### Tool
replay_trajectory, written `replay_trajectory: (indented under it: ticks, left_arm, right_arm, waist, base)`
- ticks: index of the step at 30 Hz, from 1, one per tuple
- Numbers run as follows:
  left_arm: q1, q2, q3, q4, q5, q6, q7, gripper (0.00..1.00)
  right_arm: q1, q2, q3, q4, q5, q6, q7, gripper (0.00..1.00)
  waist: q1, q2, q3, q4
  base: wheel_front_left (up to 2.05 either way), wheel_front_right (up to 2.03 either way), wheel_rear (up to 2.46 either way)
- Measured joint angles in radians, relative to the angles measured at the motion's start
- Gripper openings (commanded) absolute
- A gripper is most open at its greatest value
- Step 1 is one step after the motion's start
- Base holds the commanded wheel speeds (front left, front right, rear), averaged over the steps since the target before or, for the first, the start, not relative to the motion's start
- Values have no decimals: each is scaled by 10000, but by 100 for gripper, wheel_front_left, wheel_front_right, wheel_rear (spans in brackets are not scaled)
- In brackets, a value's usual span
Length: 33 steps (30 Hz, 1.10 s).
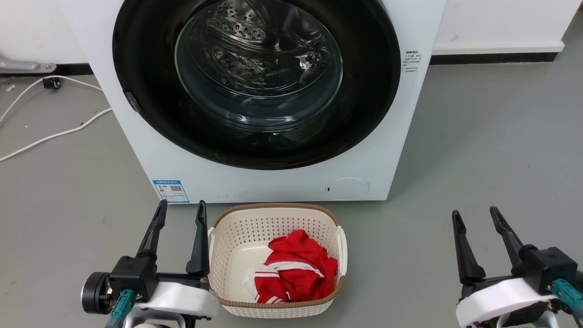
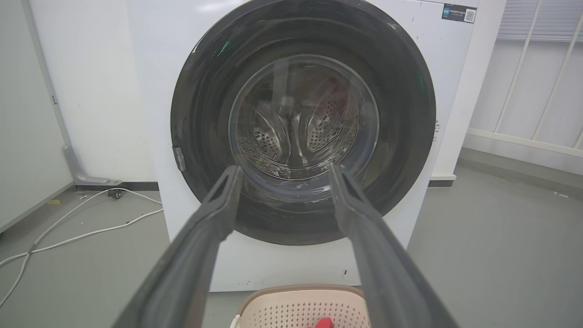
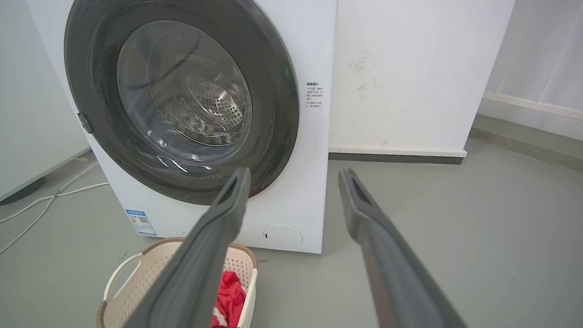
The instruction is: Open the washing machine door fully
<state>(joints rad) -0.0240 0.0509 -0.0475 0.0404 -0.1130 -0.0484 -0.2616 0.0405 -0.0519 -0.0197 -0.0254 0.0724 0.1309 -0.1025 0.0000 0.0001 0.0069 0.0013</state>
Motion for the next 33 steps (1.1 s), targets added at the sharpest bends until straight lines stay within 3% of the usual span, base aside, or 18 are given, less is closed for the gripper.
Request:
replay_trajectory:
  ticks: [8, 9, 10, 11, 14, 17, 19, 20, 24, 27, 30, 33]
  left_arm:
    - [1, 0, 13, 63, -54, 0, 0, 100]
    - [1, 0, 12, 67, -54, 0, 0, 100]
    - [1, 0, 10, 71, -54, 0, 0, 100]
    - [1, 0, 6, 73, -54, 0, 0, 100]
    - [1, 0, -4, 75, -56, 19, 0, 100]
    - [1, 0, -8, 84, -56, 44, 0, 100]
    - [1, 0, -13, 94, -58, 46, 0, 100]
    - [1, -2, -58, 115, -75, 44, 0, 100]
    - [1, 0, -33, 119, -130, 48, 0, 100]
    - [-2, -2, -4, 94, -134, 56, 0, 100]
    - [-45, -2, 50, 10, -146, 88, 0, 100]
    - [-244, -2, 125, -90, -174, 92, -2, 100]
  right_arm:
    - [-1, 0, -2, 65, 88, 0, -38, 100]
    - [-1, 0, -10, 84, 142, 0, -36, 43]
    - [-1, 0, -13, 100, 171, 0, -36, 14]
    - [-1, 0, -15, 119, 180, 0, -36, 0]
    - [-2, 0, 21, 194, 502, 0, -27, 0]
    - [-3, 2, 77, 359, 1983, 0, -219, 0]
    - [-12, 2, 190, 704, 4424, -2, -433, 0]
    - [-13, 4, 314, 1206, 7511, -2, -848, 0]
    - [-112, 10, 510, 1584, 11085, -2, -1122, 0]
    - [-398, 17, 453, 1651, 12964, -2, -1229, 0]
    - [-992, 19, 161, 1808, 14109, -2, -1193, 0]
    - [-1777, -58, -232, 2069, 14523, -2, -978, 0]
  waist:
    - [0, 0, 7, 2]
    - [0, 0, 9, 8]
    - [0, 0, 11, 15]
    - [0, 0, 12, 21]
    - [0, 0, 28, 36]
    - [0, 0, 36, 39]
    - [0, 0, 36, 44]
    - [-1, 0, 21, 91]
    - [0, 0, 57, 91]
    - [-1, 0, 158, 67]
    - [-1, 0, 329, 29]
    - [0, 0, 590, 6]
  base:
    - [0, 0, 0]
    - [0, 0, 0]
    - [0, 0, 0]
    - [0, 0, 0]
    - [0, 0, 0]
    - [0, 0, 0]
    - [0, 0, 0]
    - [0, 0, 0]
    - [0, 0, 0]
    - [0, 0, 0]
    - [0, 0, 0]
    - [0, 0, 0]
